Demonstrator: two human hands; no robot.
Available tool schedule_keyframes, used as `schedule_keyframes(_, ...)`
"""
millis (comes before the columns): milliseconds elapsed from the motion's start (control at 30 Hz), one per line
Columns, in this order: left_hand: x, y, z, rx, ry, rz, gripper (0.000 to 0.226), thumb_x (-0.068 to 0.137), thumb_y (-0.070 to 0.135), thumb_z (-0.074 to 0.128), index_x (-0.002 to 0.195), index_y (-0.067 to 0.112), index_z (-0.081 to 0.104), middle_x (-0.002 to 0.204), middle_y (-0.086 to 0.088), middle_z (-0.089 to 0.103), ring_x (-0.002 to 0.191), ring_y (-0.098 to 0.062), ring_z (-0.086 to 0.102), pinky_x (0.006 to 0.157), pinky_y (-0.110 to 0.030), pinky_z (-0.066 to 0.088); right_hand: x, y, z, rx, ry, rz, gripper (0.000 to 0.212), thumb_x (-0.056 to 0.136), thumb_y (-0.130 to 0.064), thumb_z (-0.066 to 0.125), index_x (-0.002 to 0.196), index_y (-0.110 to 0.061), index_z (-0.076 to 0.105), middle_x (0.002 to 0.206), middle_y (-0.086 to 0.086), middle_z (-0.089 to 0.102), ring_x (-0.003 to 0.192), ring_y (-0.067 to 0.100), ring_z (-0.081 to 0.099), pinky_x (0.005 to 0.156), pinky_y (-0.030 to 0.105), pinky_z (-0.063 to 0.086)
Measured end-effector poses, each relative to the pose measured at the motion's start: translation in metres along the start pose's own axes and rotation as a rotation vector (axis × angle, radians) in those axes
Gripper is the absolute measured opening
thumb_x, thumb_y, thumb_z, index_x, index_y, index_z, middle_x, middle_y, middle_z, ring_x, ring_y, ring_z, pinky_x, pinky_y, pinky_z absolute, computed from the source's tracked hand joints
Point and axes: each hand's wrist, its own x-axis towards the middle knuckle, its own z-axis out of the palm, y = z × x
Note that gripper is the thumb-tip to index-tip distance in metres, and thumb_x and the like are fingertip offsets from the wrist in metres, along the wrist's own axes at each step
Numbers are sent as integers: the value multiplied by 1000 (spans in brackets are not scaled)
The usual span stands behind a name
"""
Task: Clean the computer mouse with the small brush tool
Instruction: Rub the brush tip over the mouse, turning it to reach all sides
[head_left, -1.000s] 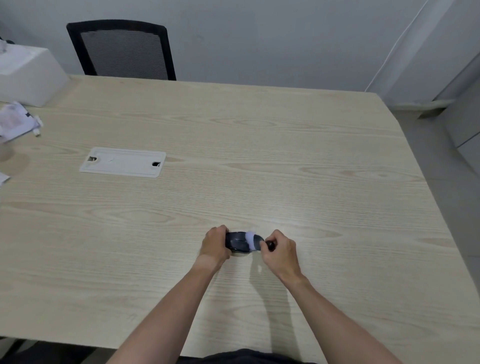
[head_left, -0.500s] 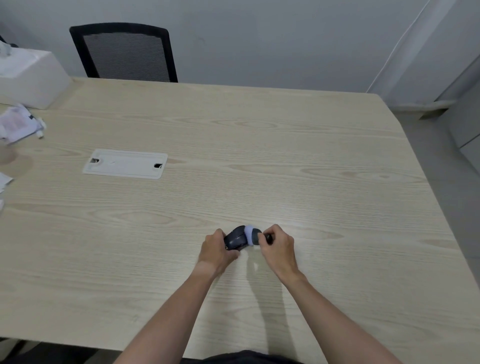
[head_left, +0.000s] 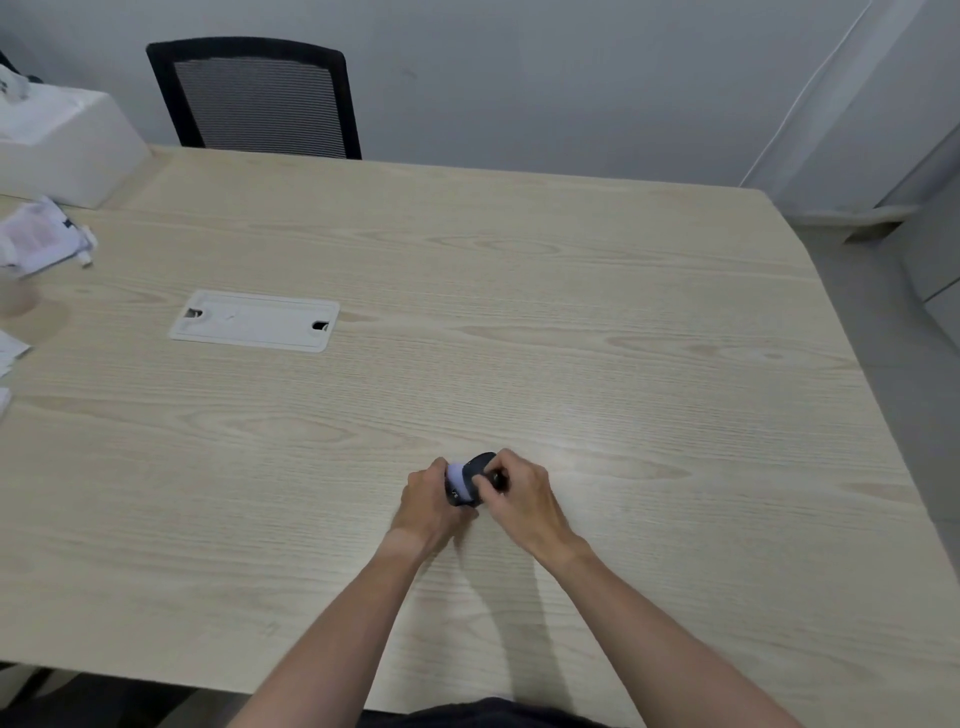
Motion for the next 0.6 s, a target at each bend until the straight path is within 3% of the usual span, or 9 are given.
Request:
schedule_keyframes(100, 2, -5, 0, -2, -6, 15, 36, 62, 25, 79, 89, 19, 56, 79, 5, 65, 68, -11, 63, 55, -26, 51, -2, 2, 4, -43, -73, 3, 12, 86, -22, 66, 80, -20, 56, 75, -6, 61, 66, 9, 57, 59, 27, 49)
schedule_keyframes(233, 2, -9, 0, 48, 0, -9, 27, 69, 21, 78, 87, 14, 59, 81, 2, 62, 71, -16, 60, 62, -35, 55, -2, 4, 0, 25, 174, 99, 14, 90, -21, 66, 80, -18, 57, 73, -5, 61, 64, 8, 55, 56, 22, 45)
schedule_keyframes(333, 6, -10, -2, 64, -30, -35, 48, 72, 13, 78, 114, 12, 56, 101, -3, 57, 90, -18, 58, 73, -27, 49, -3, 3, -3, 92, 182, 122, 17, 89, -19, 67, 76, -20, 56, 68, -8, 58, 59, 6, 52, 55, 18, 43)
schedule_keyframes(433, 10, -1, -5, 65, -37, -6, 65, 71, 9, 75, 129, 11, 48, 119, -10, 52, 110, -25, 55, 92, -36, 50, -2, 7, -9, 109, 214, 177, 16, 88, -19, 68, 76, -16, 58, 69, -4, 61, 60, 8, 54, 55, 22, 46)
schedule_keyframes(500, 12, 7, -6, 133, -13, 96, 75, 71, 20, 76, 138, 18, 42, 133, -10, 43, 116, -28, 51, 98, -42, 48, -2, 12, -12, 127, 324, 241, 17, 89, -21, 67, 77, -15, 58, 70, -3, 62, 63, 12, 57, 57, 29, 47)
schedule_keyframes(600, 15, 15, -3, 410, -91, 331, 80, 78, 25, 74, 147, 33, 33, 152, -9, 24, 122, -33, 47, 98, -47, 46, -6, 16, -14, 160, 387, 275, 18, 89, -20, 69, 76, -14, 58, 69, -4, 62, 60, 8, 56, 56, 20, 44)
